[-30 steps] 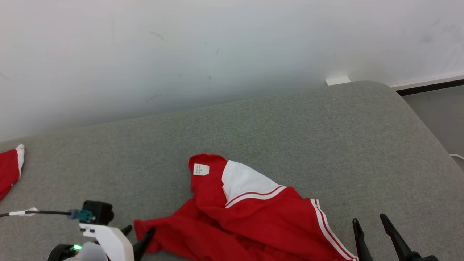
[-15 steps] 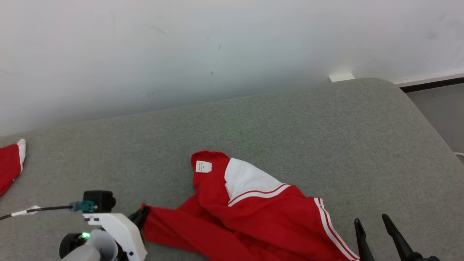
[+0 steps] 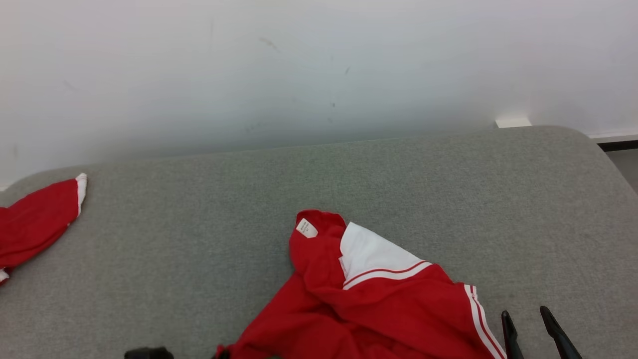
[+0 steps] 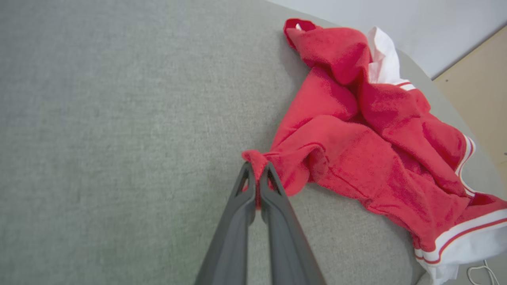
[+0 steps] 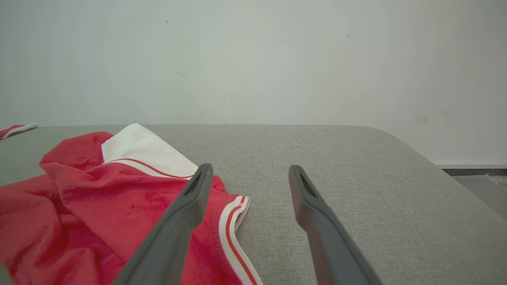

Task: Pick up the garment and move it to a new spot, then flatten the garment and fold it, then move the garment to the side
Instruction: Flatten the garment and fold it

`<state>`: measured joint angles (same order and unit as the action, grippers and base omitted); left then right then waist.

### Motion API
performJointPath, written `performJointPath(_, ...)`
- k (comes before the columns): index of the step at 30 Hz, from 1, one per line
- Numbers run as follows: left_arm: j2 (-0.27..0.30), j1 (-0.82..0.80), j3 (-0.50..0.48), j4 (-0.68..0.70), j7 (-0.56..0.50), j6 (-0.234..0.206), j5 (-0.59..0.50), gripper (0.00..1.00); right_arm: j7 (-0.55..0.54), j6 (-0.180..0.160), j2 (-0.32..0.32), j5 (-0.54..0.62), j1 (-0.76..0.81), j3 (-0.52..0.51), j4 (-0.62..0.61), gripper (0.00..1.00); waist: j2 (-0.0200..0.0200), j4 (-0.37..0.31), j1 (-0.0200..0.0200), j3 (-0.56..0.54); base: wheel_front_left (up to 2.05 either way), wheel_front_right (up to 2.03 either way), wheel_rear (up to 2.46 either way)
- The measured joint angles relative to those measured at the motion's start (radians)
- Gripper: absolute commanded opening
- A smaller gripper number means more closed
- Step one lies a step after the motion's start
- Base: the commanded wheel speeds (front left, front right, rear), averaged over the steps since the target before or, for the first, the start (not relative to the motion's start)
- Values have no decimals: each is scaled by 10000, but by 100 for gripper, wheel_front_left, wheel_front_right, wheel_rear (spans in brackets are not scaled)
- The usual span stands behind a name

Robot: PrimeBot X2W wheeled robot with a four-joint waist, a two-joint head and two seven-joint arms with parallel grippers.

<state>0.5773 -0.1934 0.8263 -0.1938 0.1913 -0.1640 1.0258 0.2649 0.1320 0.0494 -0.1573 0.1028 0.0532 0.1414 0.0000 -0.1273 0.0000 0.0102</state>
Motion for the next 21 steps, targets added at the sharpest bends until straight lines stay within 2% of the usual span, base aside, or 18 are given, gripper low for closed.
performJointPath(5, 8, 1372, -38, 800, 313, -320, 362, 0, 0, 0, 10, 4, 325, -343, -29, 100, 0, 372, 0, -8, 0, 0, 0)
performJointPath(6, 2, 1475, -65, 813, 345, -412, 366, 22, 0, 0, 10, 8, 390, -345, -23, 100, 0, 453, 0, -8, 0, 0, 0)
performJointPath(7, -8, 1547, -105, 786, 414, -525, 345, 81, 0, 0, 8, 17, 436, -316, -8, 100, 0, 531, 0, -7, 0, 0, 0)
performJointPath(8, 6, 1581, -92, 709, 454, -621, 230, 100, 0, 0, 4, 52, 438, -268, 4, 100, 0, 592, 0, -7, 0, 0, 0)
performJointPath(13, 90, 2025, 286, 711, -259, -558, 499, 100, 0, 0, 6, 79, 407, -196, 25, 100, 0, 616, 0, -51, 0, 0, 0)
performJointPath(17, 794, 1942, -113, 1388, -318, -1062, 447, 100, 0, 0, 27, 81, 369, -192, 17, 100, 0, 502, 0, -95, 0, 0, 0)
performJointPath(21, 1225, 1363, -366, 2777, -449, -1241, 173, 100, 0, 0, 31, 81, 367, -130, 25, 100, 0, 355, 0, -118, 0, 0, 0)
